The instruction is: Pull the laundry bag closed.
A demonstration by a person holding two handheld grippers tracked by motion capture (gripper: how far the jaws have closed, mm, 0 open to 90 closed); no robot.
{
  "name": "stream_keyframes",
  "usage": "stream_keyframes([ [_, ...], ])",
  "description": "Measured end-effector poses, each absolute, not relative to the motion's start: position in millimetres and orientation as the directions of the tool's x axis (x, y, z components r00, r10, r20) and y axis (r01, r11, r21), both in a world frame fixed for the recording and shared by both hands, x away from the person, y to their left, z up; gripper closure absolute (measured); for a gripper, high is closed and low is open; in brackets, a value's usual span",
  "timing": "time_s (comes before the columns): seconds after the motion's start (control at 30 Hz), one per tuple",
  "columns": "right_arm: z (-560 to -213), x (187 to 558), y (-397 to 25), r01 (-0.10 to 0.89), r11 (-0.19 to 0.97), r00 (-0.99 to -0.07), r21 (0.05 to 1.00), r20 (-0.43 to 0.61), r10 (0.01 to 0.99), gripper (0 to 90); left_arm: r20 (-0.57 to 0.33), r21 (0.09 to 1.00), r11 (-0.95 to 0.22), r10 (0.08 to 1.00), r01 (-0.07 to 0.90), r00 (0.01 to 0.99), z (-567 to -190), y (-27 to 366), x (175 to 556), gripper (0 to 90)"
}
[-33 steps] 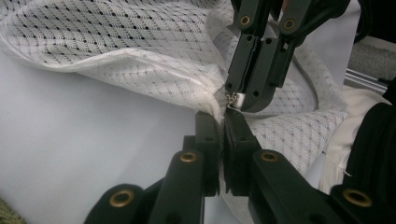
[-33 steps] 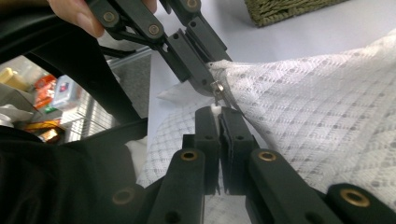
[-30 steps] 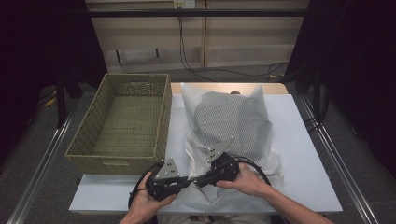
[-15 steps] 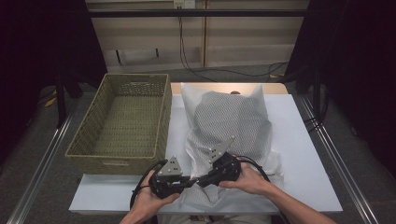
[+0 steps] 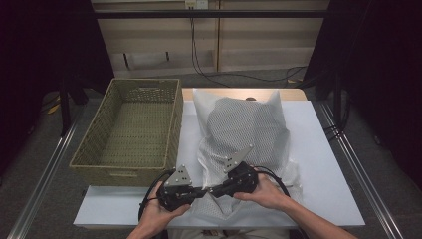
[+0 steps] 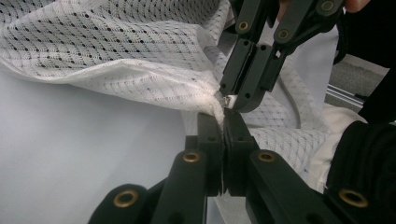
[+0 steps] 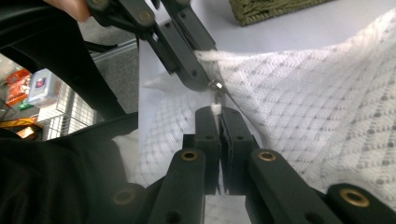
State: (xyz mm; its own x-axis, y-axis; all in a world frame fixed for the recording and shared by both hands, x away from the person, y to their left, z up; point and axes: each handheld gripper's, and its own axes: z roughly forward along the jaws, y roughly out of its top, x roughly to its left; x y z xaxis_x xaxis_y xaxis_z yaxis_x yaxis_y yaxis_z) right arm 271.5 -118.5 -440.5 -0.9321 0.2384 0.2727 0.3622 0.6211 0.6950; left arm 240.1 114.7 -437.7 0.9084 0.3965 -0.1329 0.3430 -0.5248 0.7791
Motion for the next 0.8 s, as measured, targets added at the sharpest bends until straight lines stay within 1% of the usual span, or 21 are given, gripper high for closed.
stream_keyframes([
  [0.33, -440.1, 272.1, -119.3, 0.366, 0.619, -0.93, 0.695, 0.268, 0.25, 87.2, -0.136, 0.786, -0.511, 0.406, 0.348, 0.904, -435.7, 117.5, 240.6, 88.1],
  [0.5, -440.4, 271.3, -119.6, 0.372, 0.632, -0.928, 0.68, 0.259, 0.268, 87.2, -0.145, 0.791, -0.497, 0.413, 0.356, 0.899, -435.6, 119.5, 240.5, 88.2],
  [0.8, -439.0, 272.8, -122.4, 0.369, 0.623, -0.929, 0.689, 0.255, 0.268, 87.2, -0.141, 0.793, -0.498, 0.411, 0.351, 0.901, -434.8, 120.8, 241.3, 88.2],
])
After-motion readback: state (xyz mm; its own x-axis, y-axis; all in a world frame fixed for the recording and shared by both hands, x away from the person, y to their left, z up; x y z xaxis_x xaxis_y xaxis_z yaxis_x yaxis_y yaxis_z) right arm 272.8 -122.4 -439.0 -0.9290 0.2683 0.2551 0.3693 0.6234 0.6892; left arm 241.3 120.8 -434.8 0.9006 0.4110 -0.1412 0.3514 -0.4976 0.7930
